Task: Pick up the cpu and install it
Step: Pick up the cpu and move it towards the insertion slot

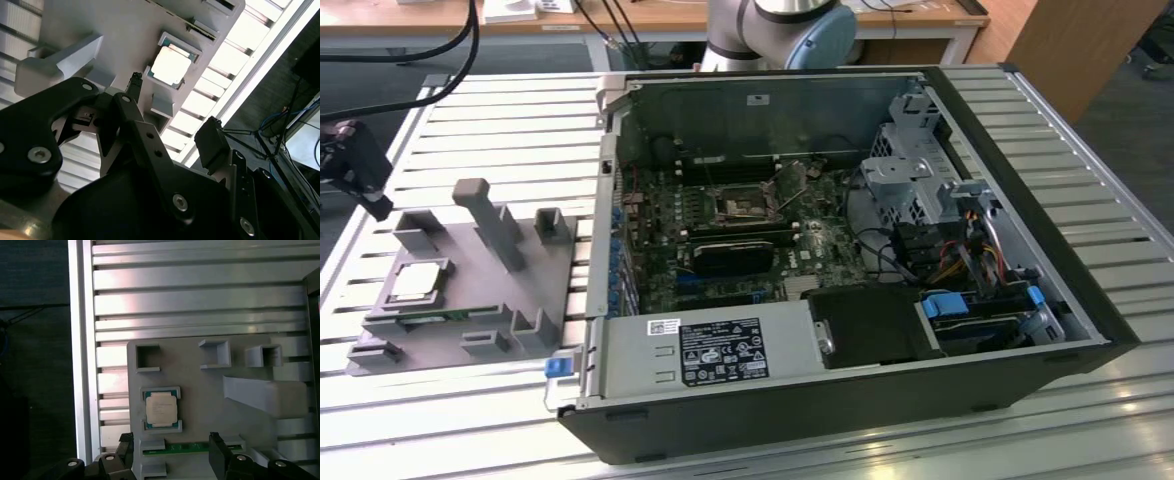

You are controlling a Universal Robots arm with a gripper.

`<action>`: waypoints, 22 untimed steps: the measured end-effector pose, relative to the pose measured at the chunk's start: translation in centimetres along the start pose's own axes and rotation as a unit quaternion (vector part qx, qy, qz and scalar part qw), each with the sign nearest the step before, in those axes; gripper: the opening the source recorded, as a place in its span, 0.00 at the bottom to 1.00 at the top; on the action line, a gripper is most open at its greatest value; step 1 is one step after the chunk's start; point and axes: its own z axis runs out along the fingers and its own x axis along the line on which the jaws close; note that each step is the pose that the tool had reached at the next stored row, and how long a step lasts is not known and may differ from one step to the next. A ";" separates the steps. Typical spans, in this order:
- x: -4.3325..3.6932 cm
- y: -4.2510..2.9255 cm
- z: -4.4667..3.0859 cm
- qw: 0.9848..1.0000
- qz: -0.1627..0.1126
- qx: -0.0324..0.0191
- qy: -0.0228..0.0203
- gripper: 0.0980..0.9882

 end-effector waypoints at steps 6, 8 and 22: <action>-0.01 -0.32 0.74 1.000 0.000 -0.001 0.000 0.68; -0.02 -0.56 1.09 1.000 0.000 -0.001 0.000 0.68; 0.03 -0.77 5.04 1.000 -0.023 -0.001 0.001 0.68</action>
